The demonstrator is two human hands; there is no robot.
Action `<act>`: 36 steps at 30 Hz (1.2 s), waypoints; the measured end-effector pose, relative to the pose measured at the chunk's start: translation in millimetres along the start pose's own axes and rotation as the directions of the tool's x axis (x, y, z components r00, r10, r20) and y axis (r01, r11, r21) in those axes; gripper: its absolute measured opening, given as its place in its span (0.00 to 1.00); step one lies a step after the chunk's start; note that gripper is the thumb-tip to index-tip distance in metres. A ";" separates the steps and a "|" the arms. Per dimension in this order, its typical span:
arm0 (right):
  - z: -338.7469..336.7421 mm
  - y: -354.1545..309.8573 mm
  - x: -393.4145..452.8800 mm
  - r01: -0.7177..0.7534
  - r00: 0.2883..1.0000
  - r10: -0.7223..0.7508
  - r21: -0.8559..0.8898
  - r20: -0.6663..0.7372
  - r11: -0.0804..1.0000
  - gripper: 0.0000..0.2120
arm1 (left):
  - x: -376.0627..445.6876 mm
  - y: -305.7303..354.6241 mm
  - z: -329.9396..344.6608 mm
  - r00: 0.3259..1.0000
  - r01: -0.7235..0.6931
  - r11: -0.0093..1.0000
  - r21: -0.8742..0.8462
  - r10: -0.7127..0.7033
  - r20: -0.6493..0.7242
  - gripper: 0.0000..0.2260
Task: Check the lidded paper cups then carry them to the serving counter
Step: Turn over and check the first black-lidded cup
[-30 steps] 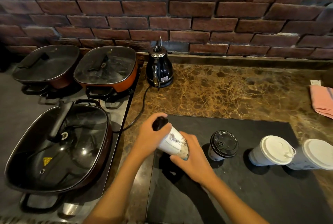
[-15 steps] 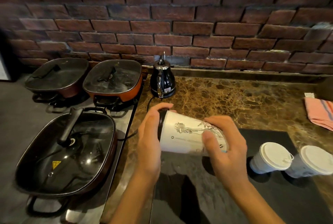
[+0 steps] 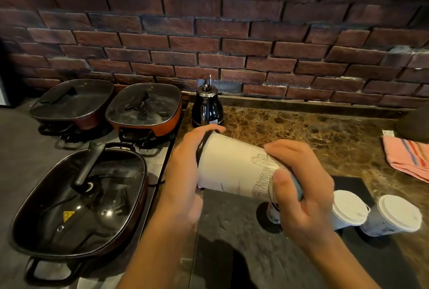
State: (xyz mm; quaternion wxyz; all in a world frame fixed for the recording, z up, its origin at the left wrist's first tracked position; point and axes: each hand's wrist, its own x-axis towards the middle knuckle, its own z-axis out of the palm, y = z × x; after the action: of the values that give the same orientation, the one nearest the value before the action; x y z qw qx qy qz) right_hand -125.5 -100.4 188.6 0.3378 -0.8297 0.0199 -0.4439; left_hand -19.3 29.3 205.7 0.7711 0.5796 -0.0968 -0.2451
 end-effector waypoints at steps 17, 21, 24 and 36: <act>0.0 -18.9 0.2 0.006 0.999 -0.006 -0.005 -0.037 1.000 0.15 | -17.0 -8.9 -5.7 0.999 0.002 0.996 -0.090 0.001 0.040 0.12; 2.9 -20.1 -2.4 -0.293 0.937 0.320 0.188 -0.138 0.938 0.13 | -23.4 -10.5 1.1 0.940 -0.332 0.943 -0.008 0.331 0.088 0.15; 2.7 -2.1 -4.2 -0.642 0.757 0.642 0.315 0.120 0.699 0.12 | -18.6 -19.8 -3.4 0.843 -0.536 0.819 0.205 0.509 0.172 0.18; -11.8 -25.9 -13.0 -0.202 0.970 0.212 0.091 -0.117 0.975 0.12 | -34.2 -15.8 7.6 0.993 -0.117 0.992 -0.044 0.118 0.016 0.14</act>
State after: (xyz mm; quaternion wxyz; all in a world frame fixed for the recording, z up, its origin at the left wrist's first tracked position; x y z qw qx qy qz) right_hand -149.0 -82.5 198.7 0.4125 -0.7795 0.1104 -0.4583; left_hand -56.3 36.4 197.9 0.7954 0.5540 -0.1327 -0.2067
